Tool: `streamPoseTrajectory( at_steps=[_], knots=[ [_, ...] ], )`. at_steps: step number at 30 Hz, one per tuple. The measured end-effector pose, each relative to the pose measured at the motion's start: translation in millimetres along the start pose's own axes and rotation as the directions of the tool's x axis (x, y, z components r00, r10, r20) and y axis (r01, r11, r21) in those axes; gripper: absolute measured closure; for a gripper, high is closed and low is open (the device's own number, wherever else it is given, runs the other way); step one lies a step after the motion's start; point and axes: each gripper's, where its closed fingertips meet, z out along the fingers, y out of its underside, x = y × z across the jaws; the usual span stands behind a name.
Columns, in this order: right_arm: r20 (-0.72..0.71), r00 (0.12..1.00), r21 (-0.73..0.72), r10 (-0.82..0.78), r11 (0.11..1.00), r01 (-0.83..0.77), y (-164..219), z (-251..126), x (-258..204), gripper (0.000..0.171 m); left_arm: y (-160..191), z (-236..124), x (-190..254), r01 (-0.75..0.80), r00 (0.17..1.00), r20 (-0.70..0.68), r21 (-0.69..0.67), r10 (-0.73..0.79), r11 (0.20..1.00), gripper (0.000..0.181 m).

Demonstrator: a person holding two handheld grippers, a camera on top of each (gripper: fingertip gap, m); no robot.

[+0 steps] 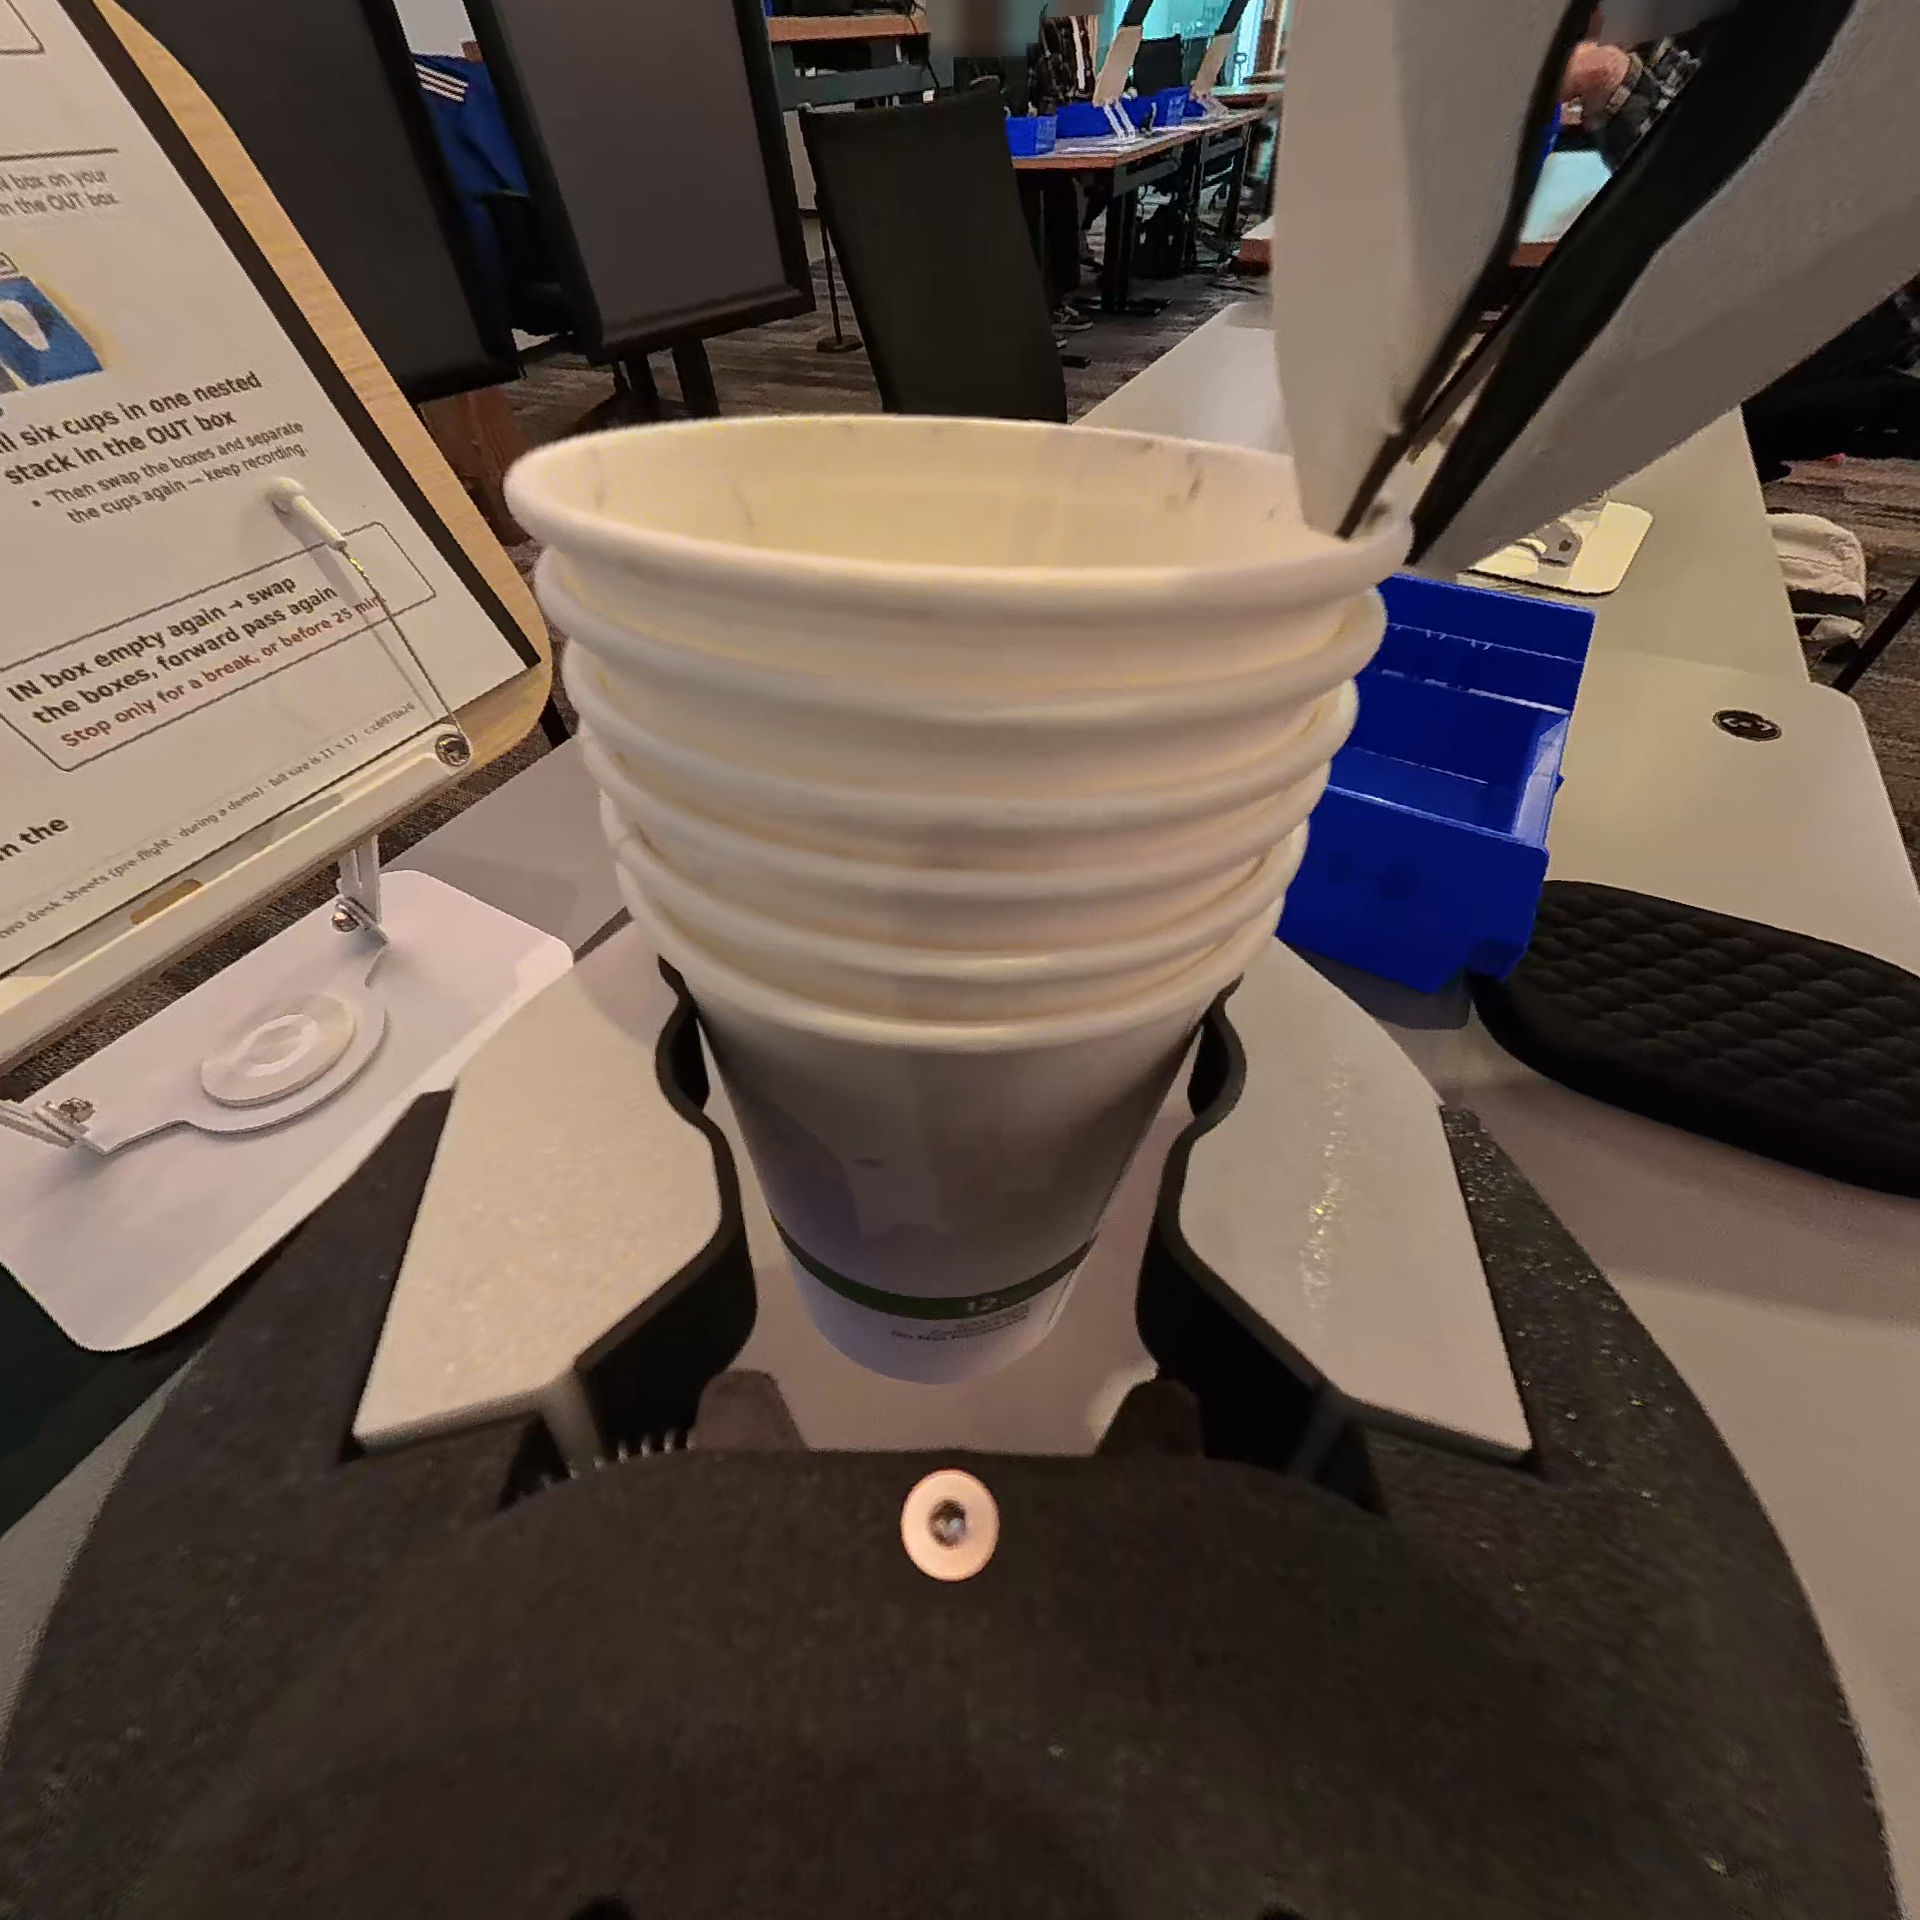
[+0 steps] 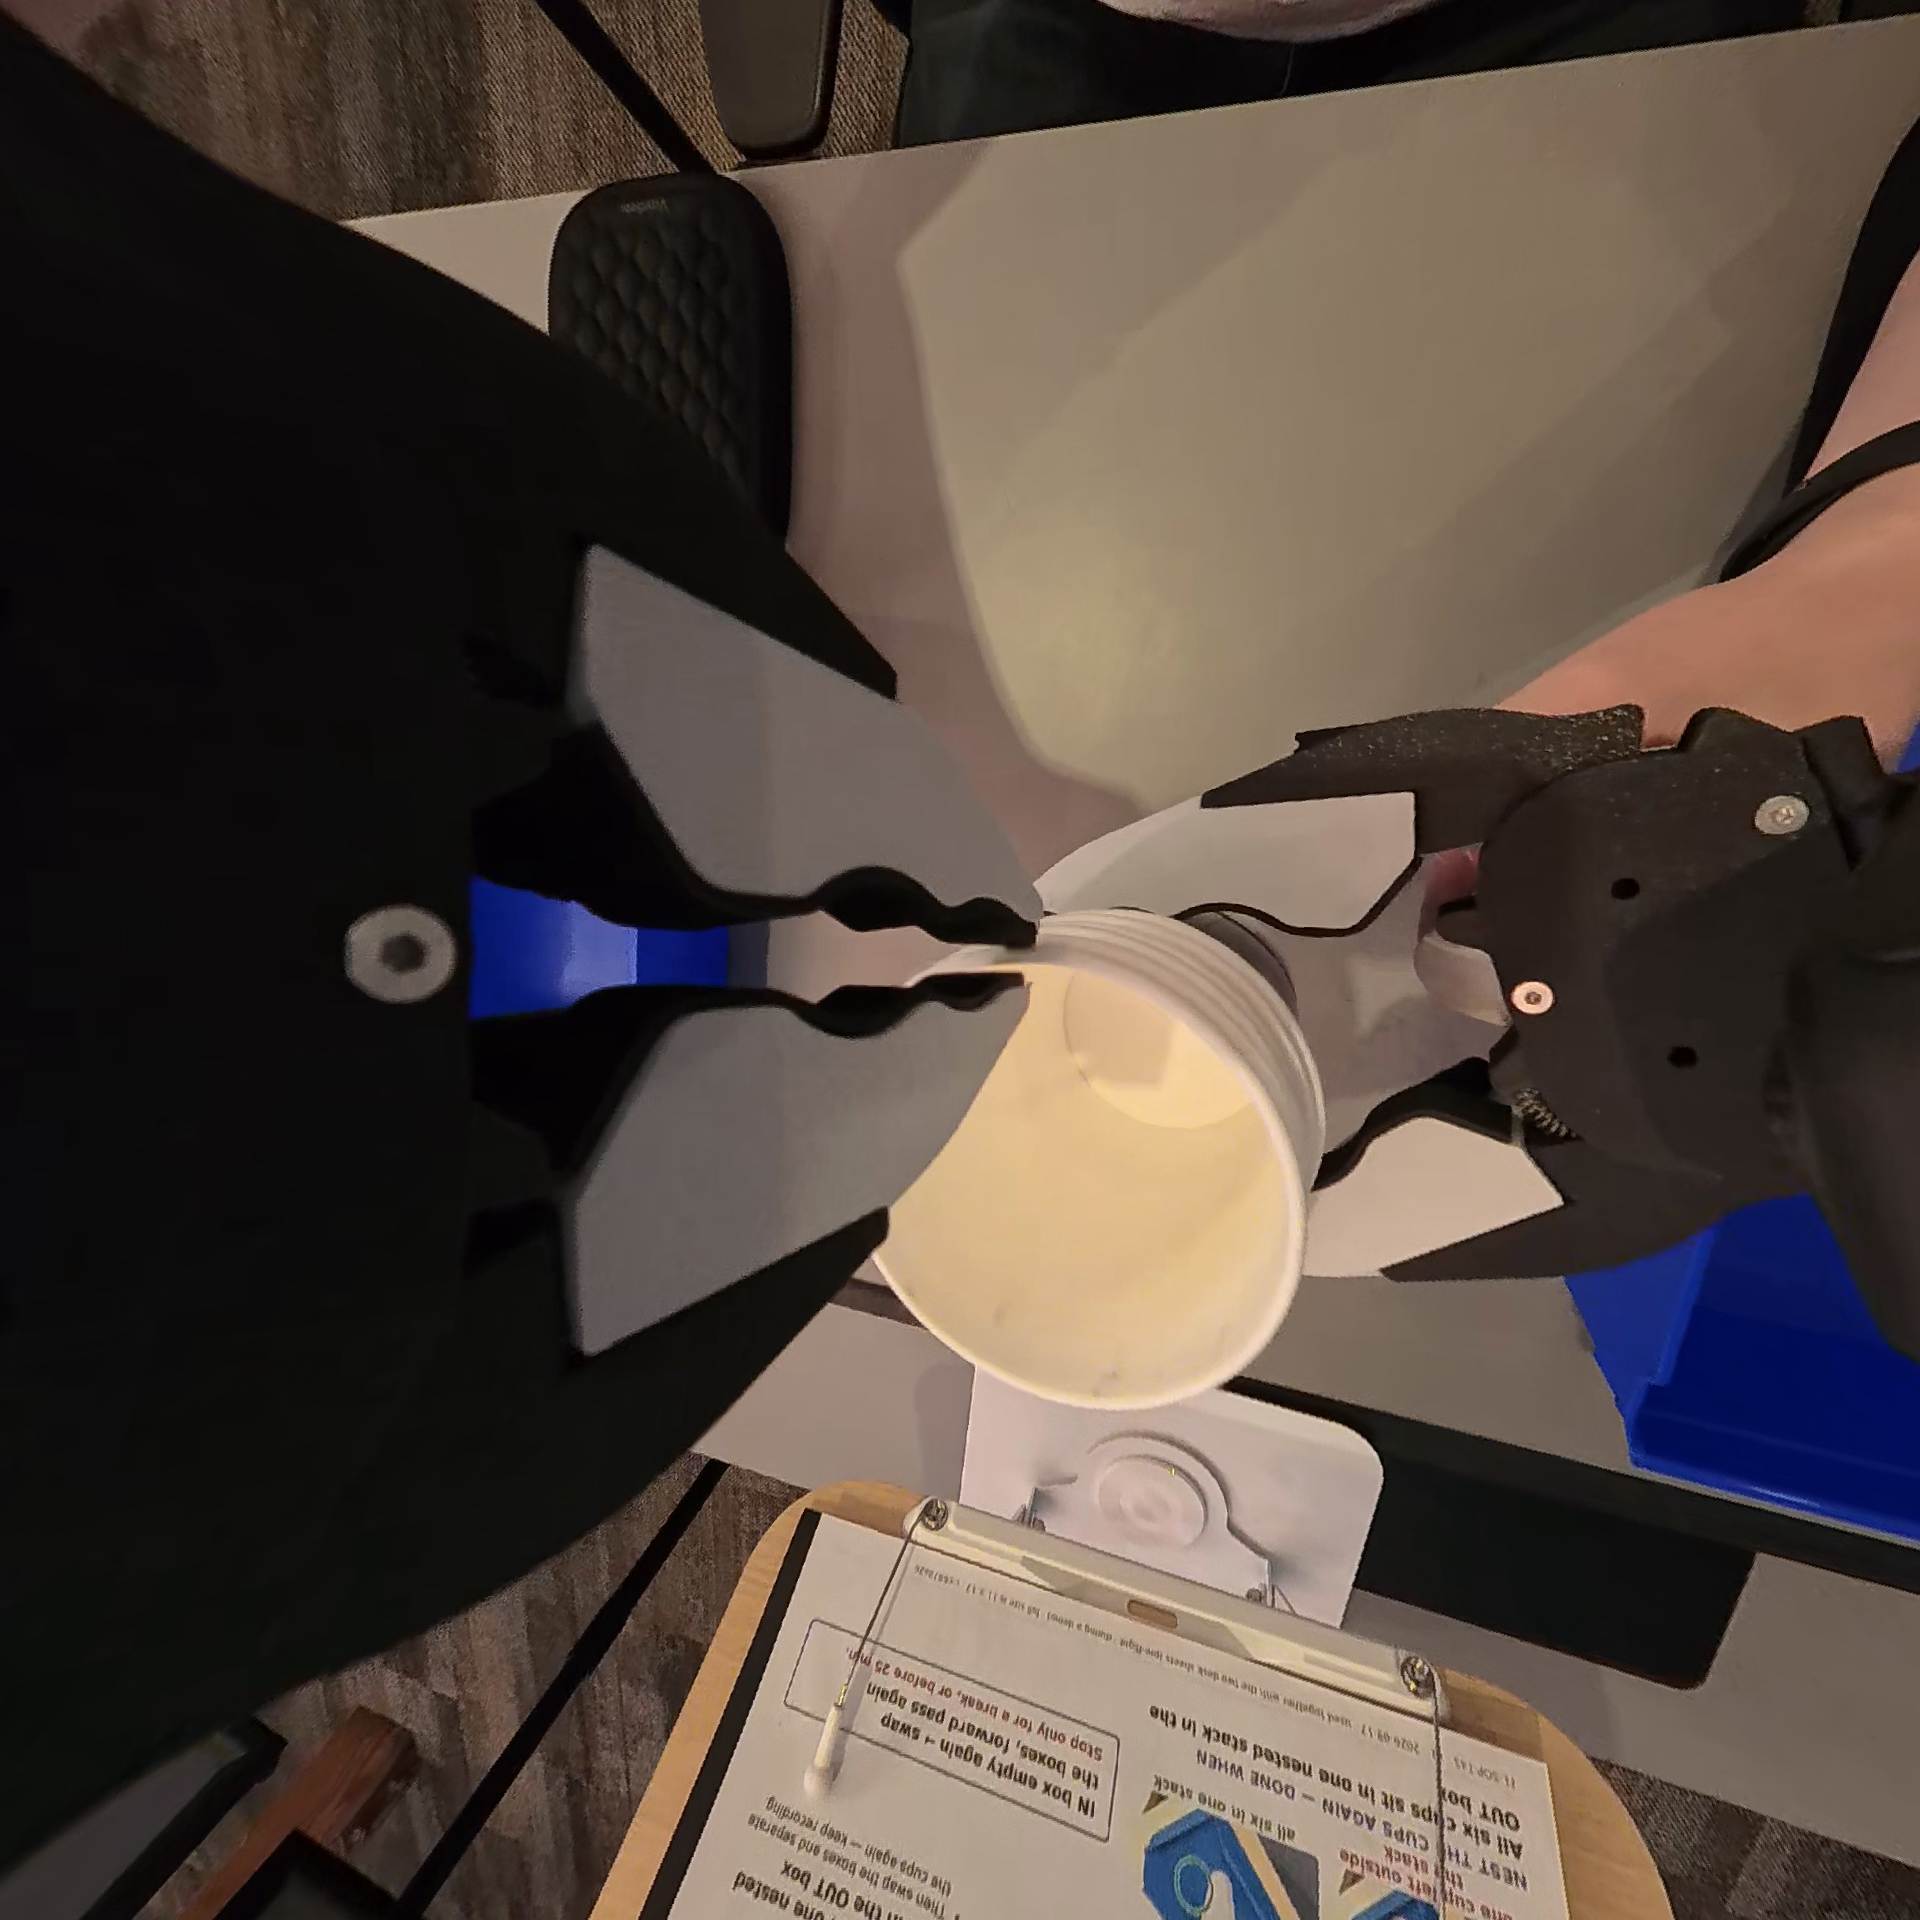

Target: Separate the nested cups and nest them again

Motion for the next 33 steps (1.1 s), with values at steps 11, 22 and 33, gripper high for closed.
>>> streamPoseTrajectory(
  at_steps=[11,22,33],
  knots=[
    [0.102,0.992,-0.043,0.078,0.996,-0.074,-11.3,-5.7,-0.8,0.168,-3.4,-2.6,12.3,0.108,0.983,-0.152,0.021,-0.104,0.994,0.089],
    [0.078,0.992,-0.040,0.100,0.994,-0.097,-20.5,-31.1,11.9,0.168,9.4,4.3,10.5,0.110,0.982,-0.152,-0.029,-0.113,0.993,0.088],
    [-0.025,0.973,0.096,0.229,0.969,-0.225,-14.5,-118.9,40.2,0.168,18.5,14.0,21.6,0.114,0.974,-0.192,-0.063,-0.124,0.992,0.089]
  ],
)
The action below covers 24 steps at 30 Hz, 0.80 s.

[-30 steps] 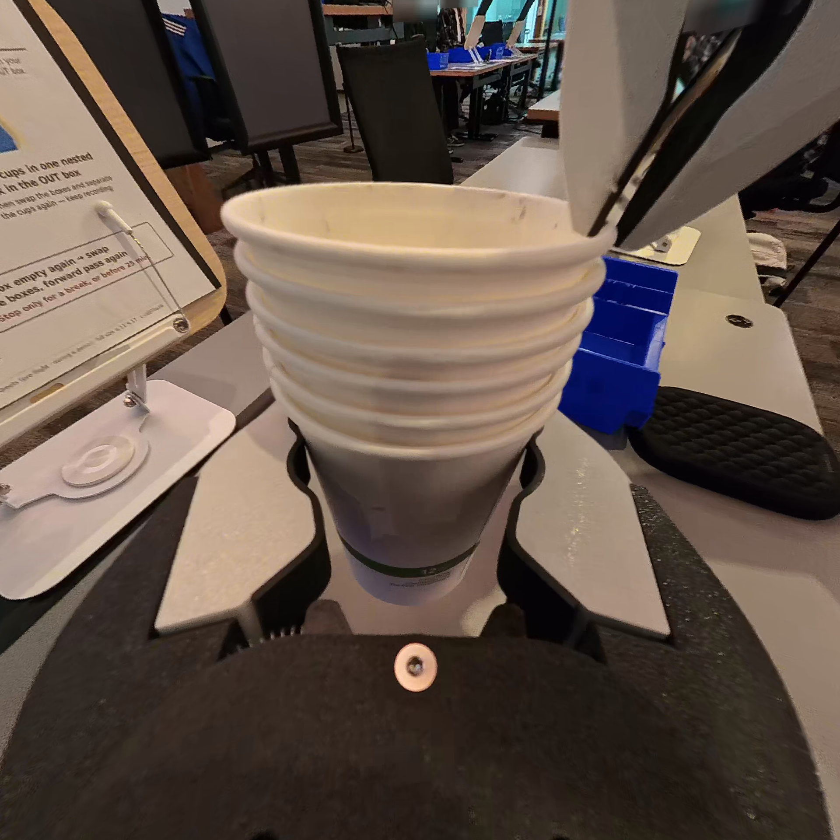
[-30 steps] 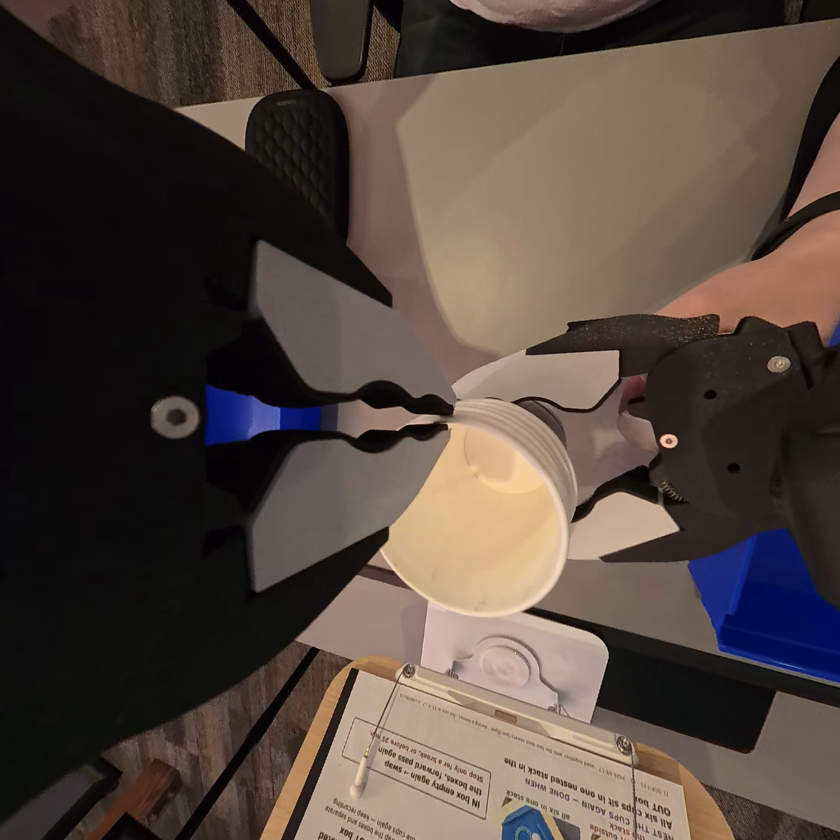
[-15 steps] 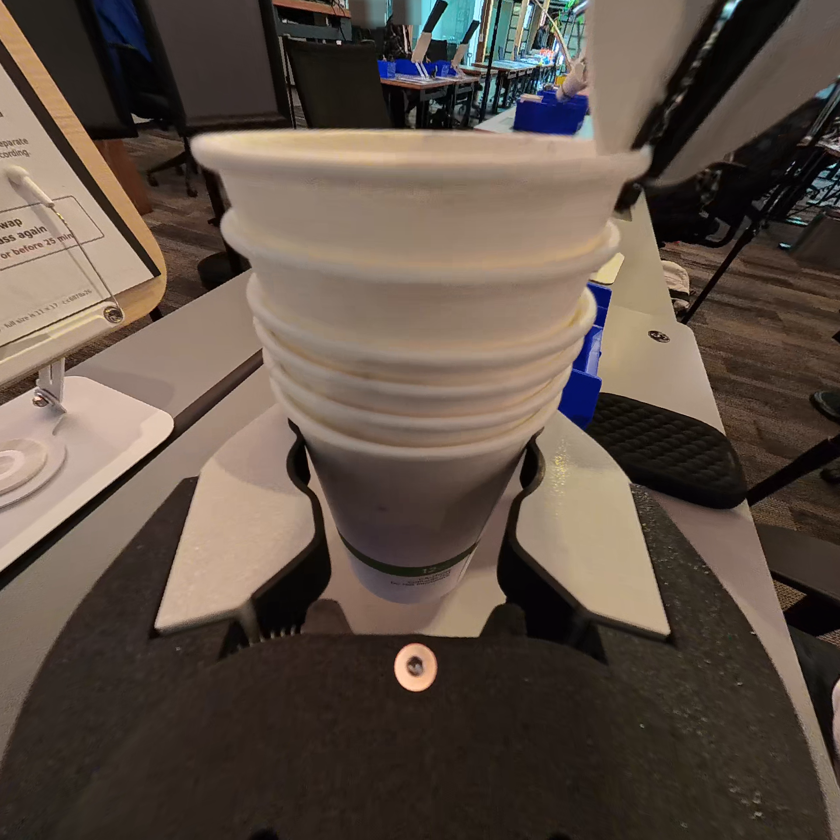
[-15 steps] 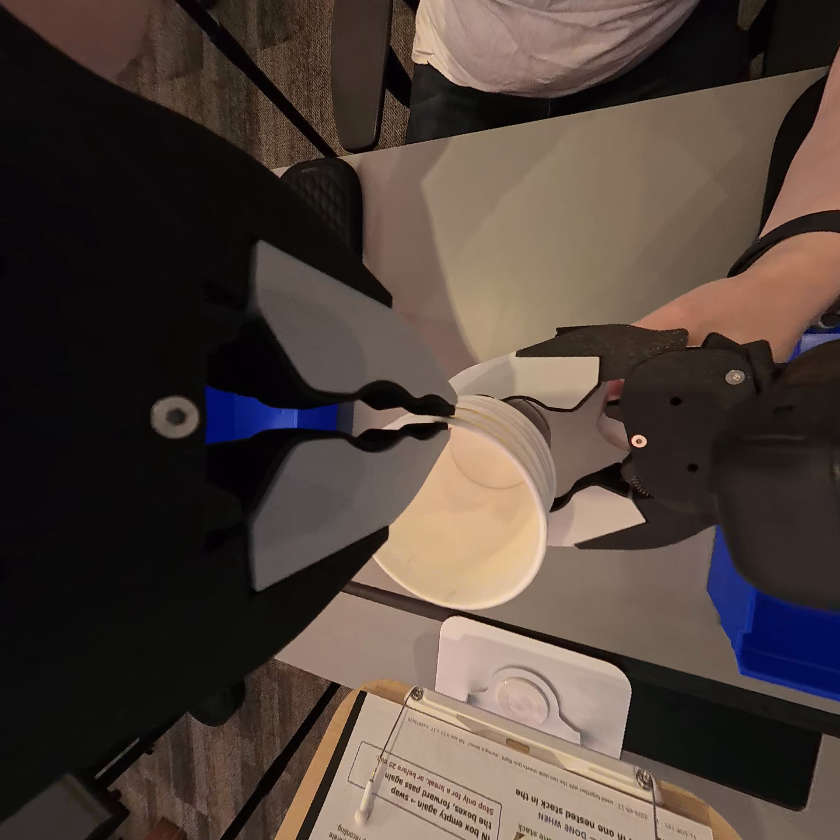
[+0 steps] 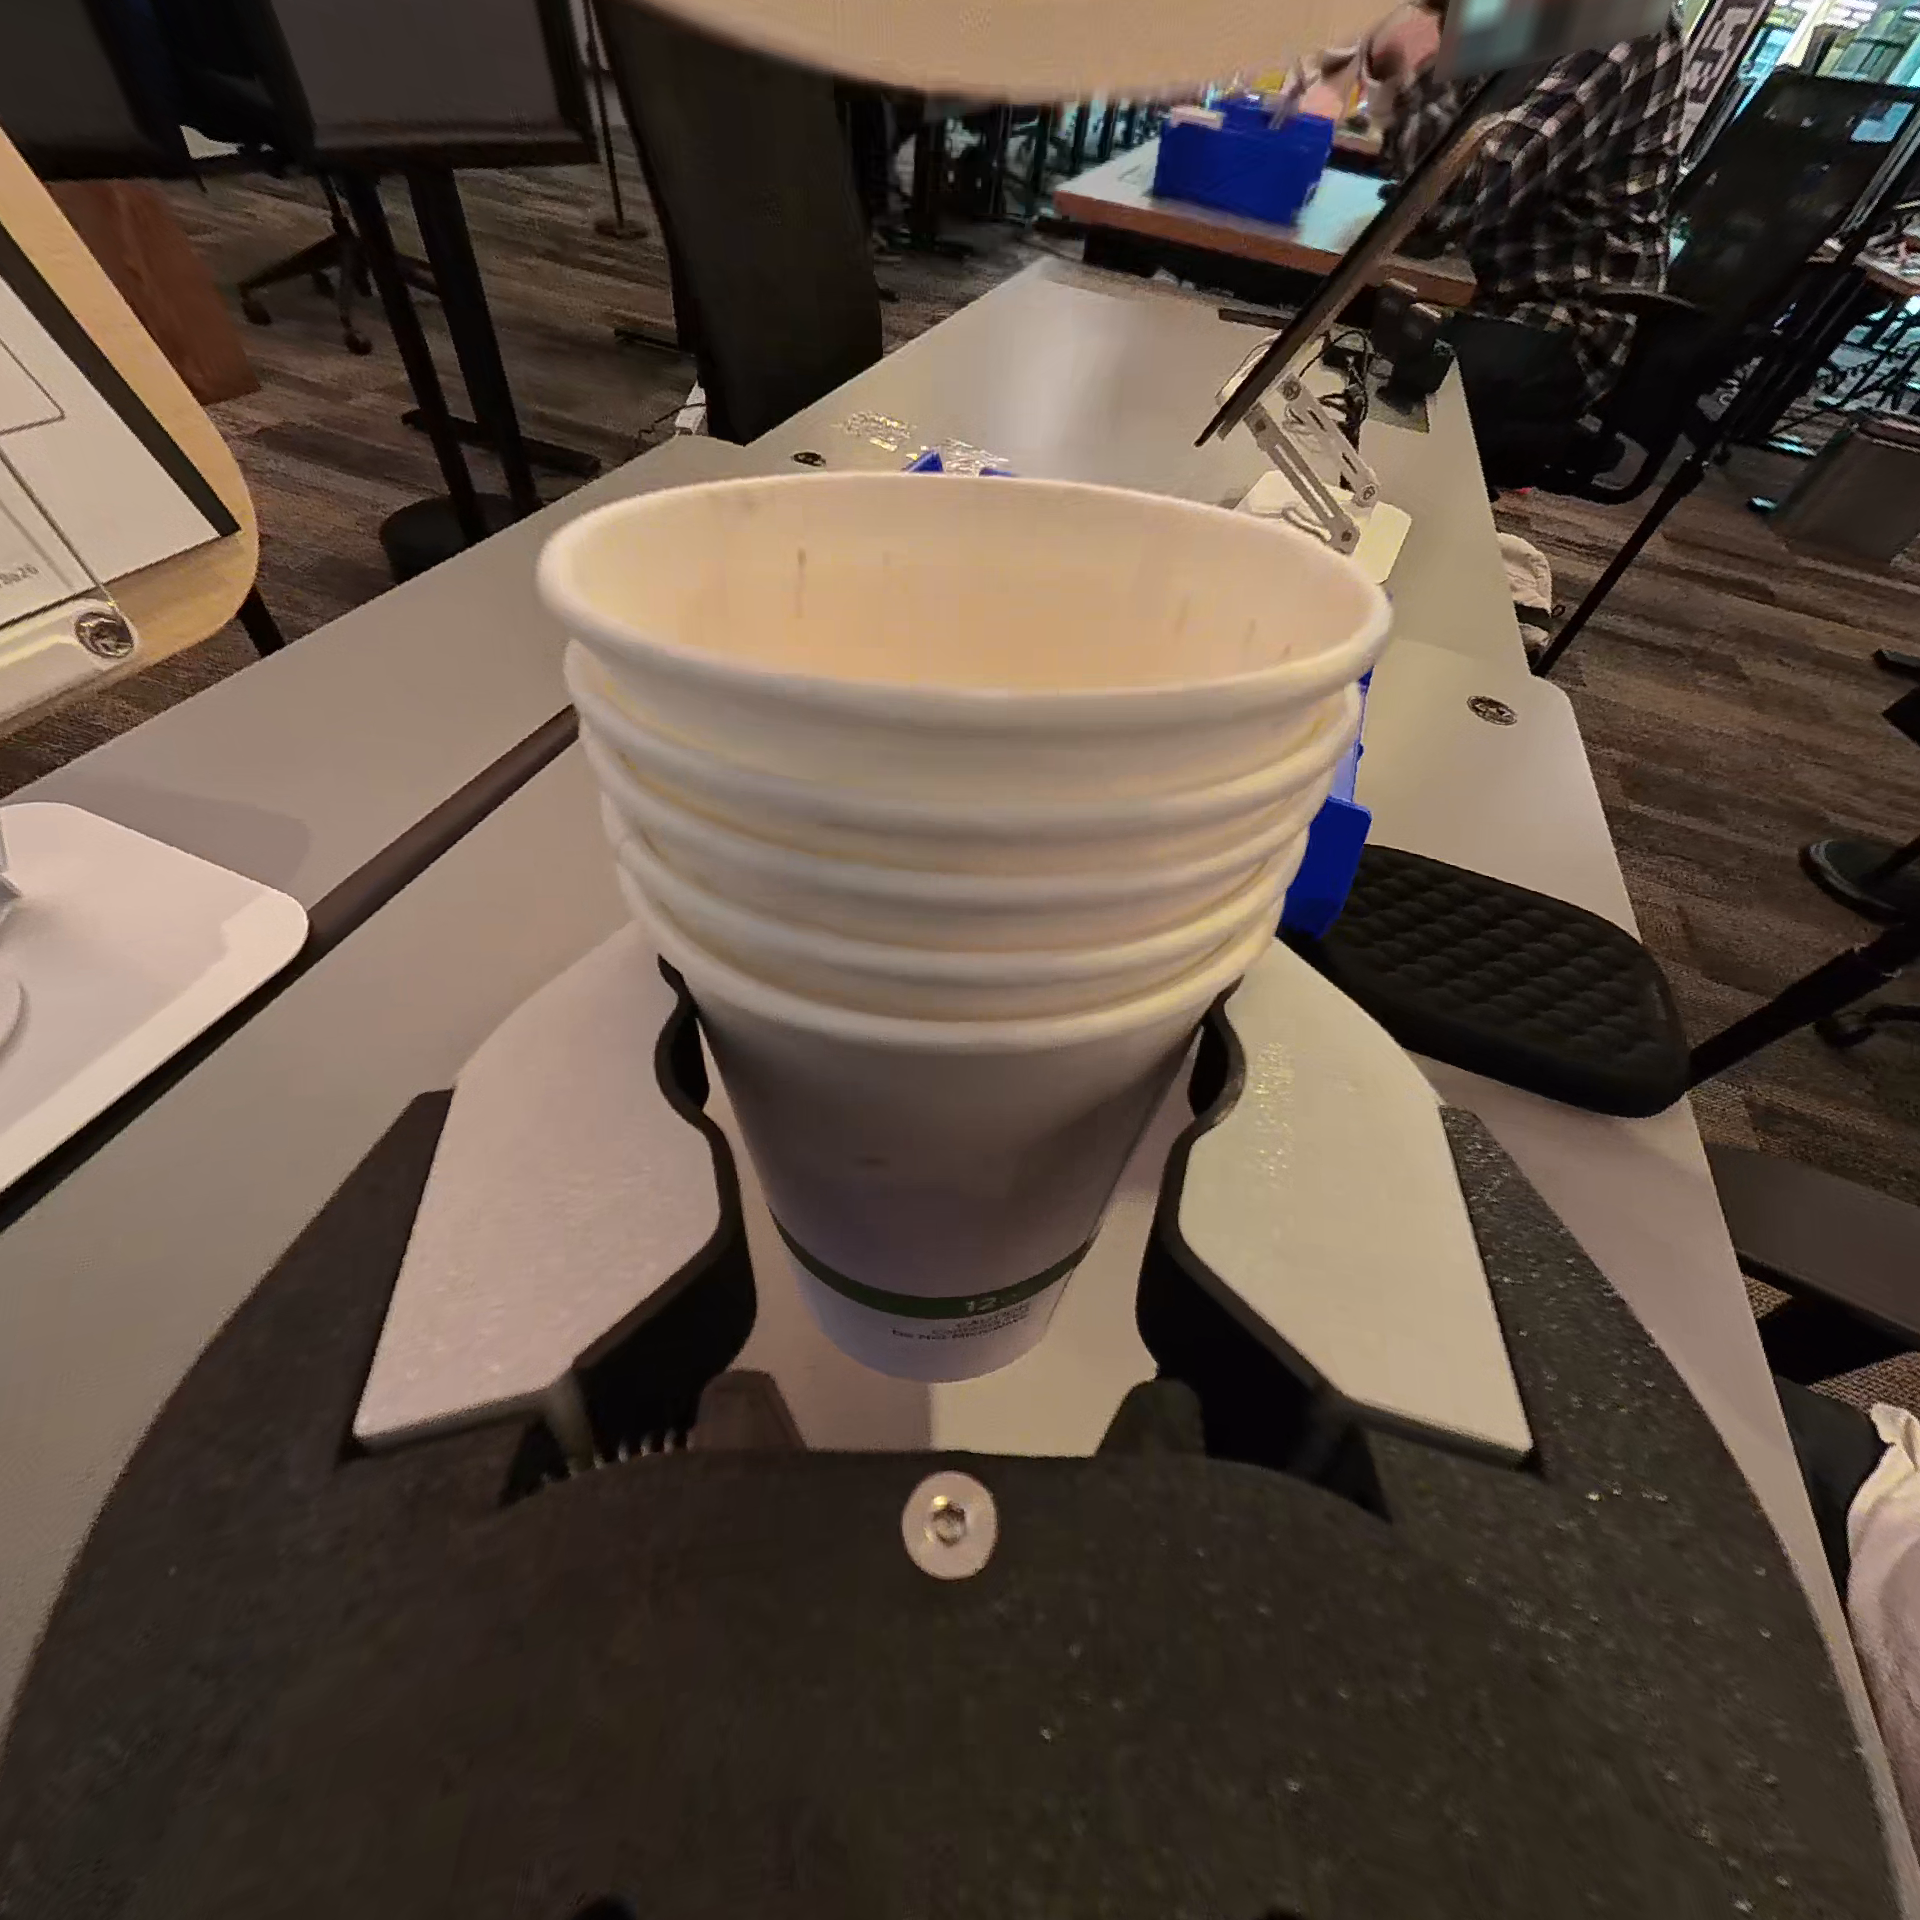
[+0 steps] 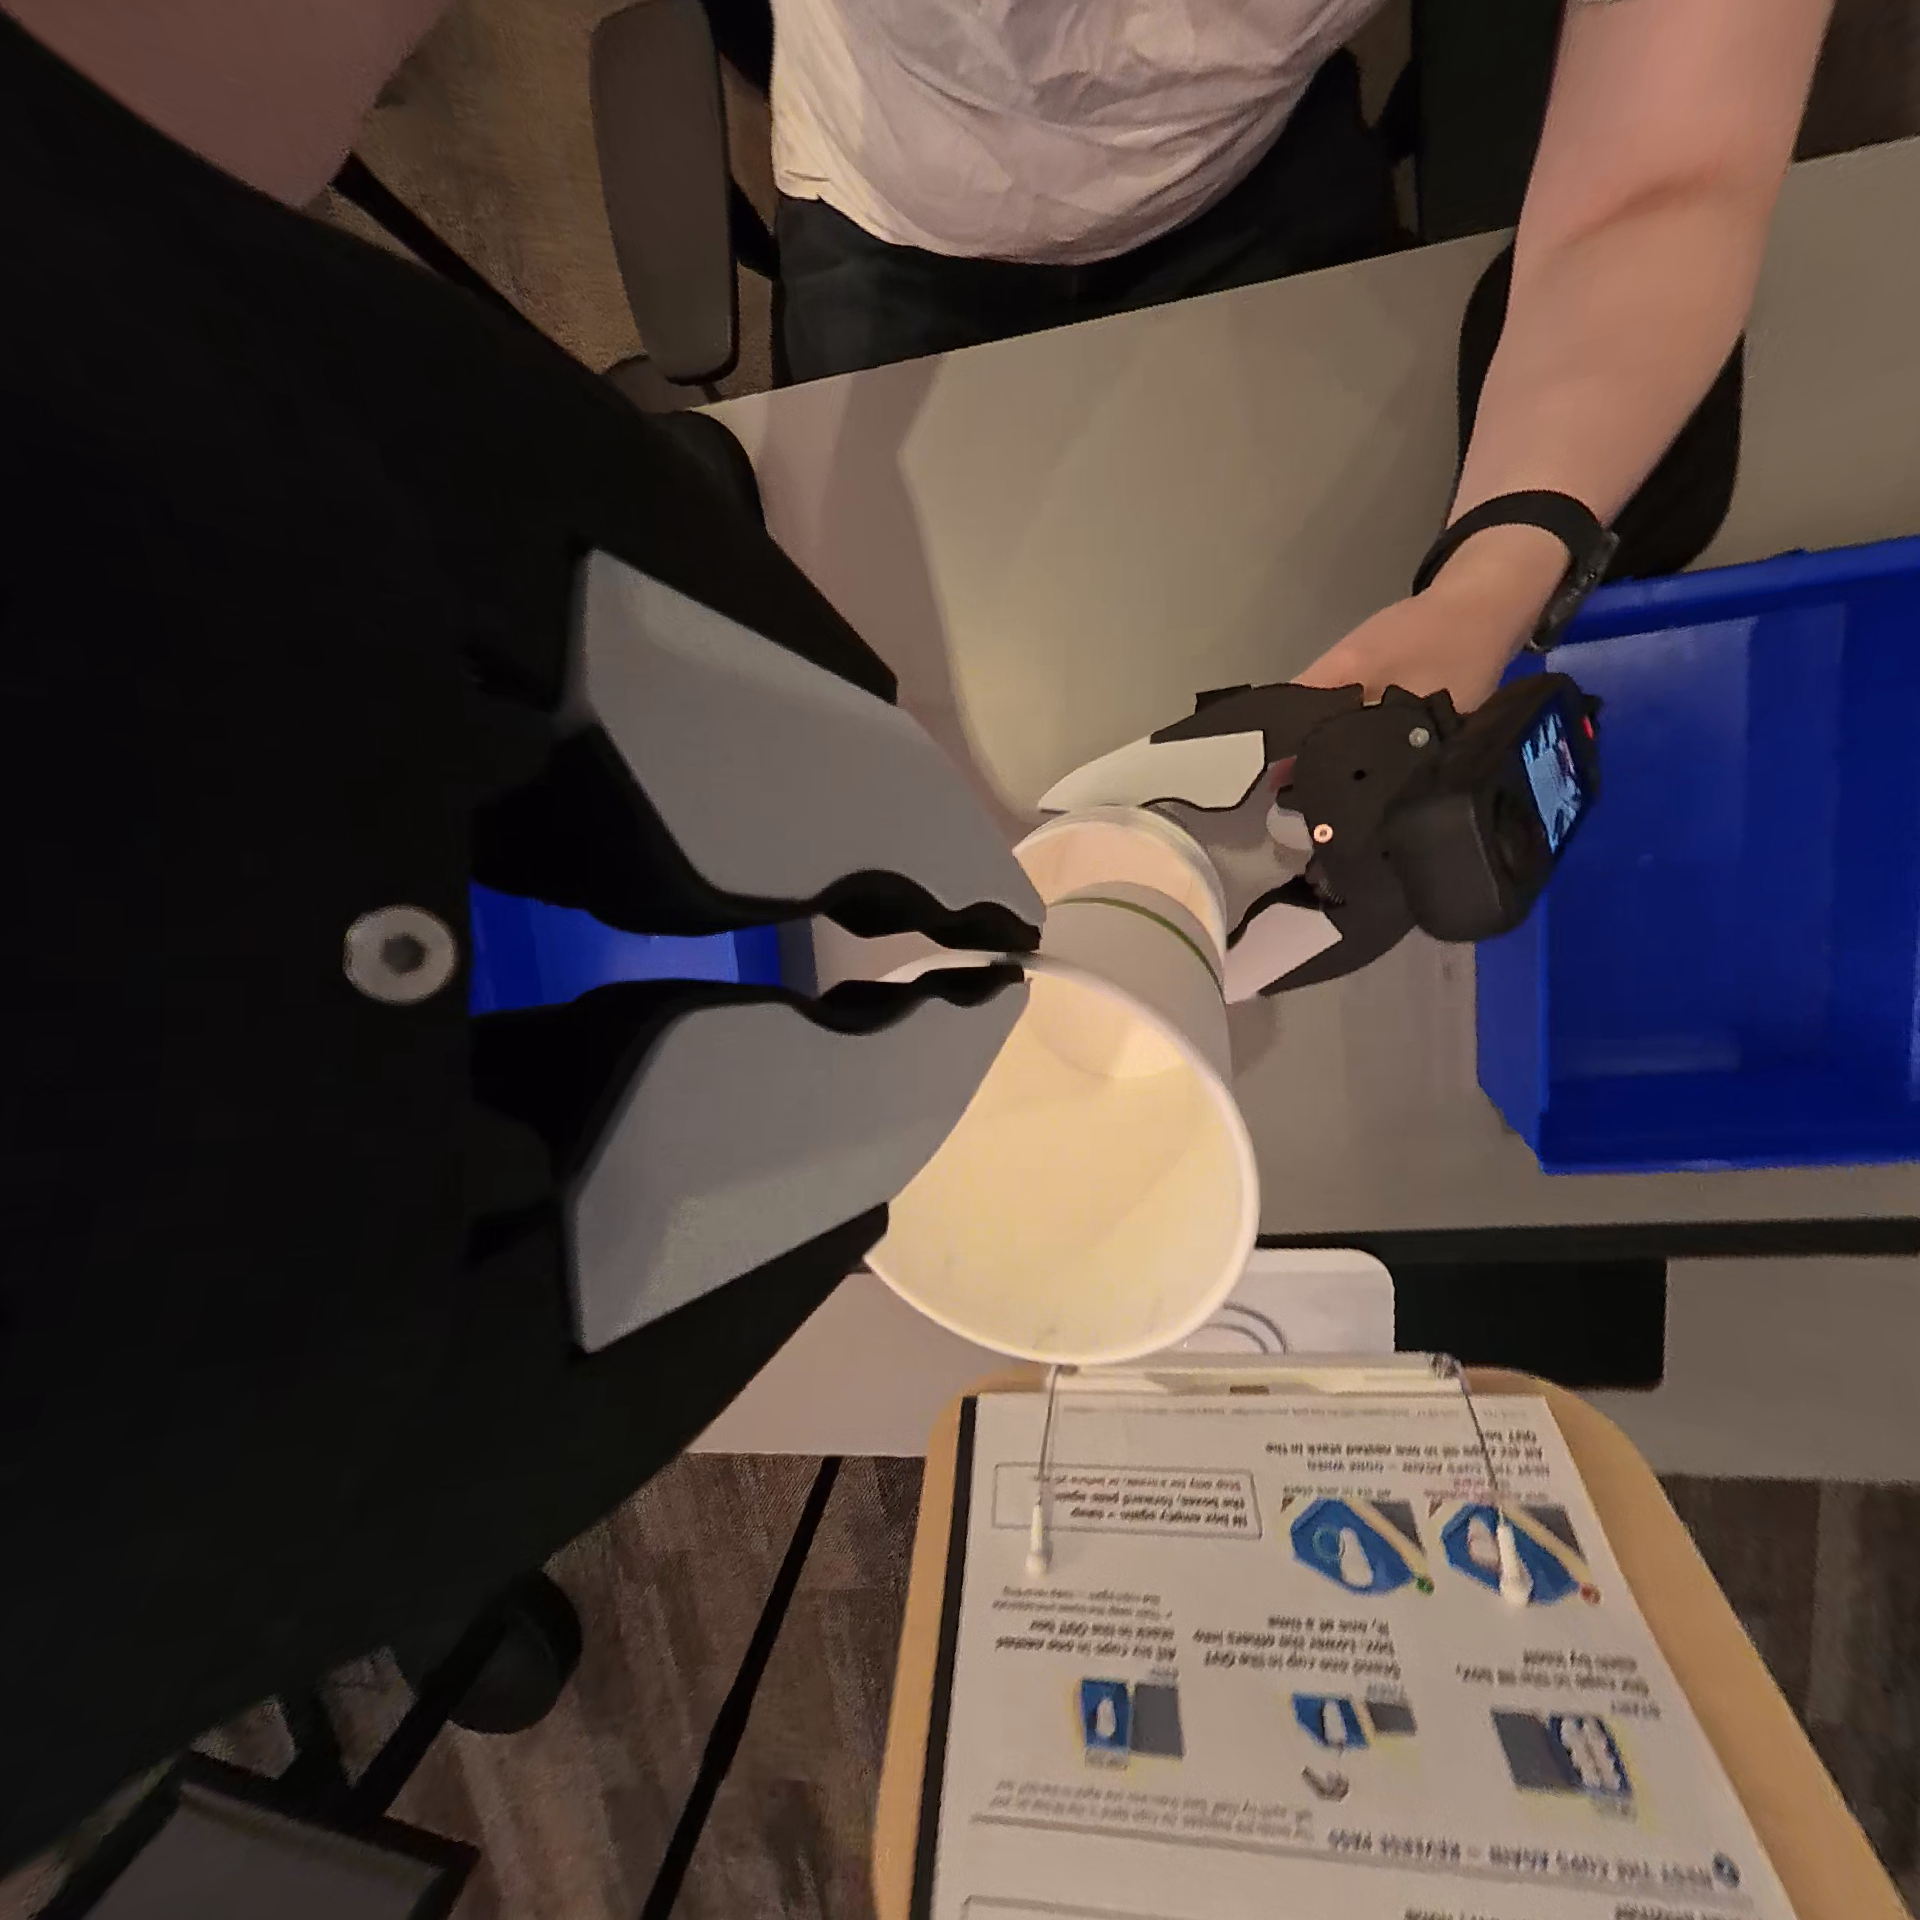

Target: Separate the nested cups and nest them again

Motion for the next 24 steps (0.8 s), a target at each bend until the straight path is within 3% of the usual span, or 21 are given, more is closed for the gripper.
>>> streamPoseTrajectory(
  at_steps=[6,11,17,24],
  knots=[
    [-0.082,0.987,0.032,0.138,0.990,-0.136,43.0,-36.2,16.0,0.168,-0.6,-1.4,-0.4,0.015,1.000,-0.006,0.006,-0.015,1.000,0.089],
    [-0.203,0.920,-0.050,0.336,0.934,-0.353,136.6,-34.9,40.5,0.168,-6.2,-6.5,1.8,0.009,1.000,-0.005,0.018,-0.009,1.000,0.089],
    [-0.264,0.820,-0.116,0.509,0.827,-0.550,255.7,16.2,51.1,0.168,-12.5,-11.7,4.3,-0.007,1.000,0.000,0.032,0.007,0.999,0.088],
    [-0.350,0.756,-0.229,0.553,0.732,-0.642,367.3,95.9,47.0,0.168,-18.7,-19.5,-1.0,0.009,1.000,0.007,0.063,-0.010,0.998,0.089]
  ],
)
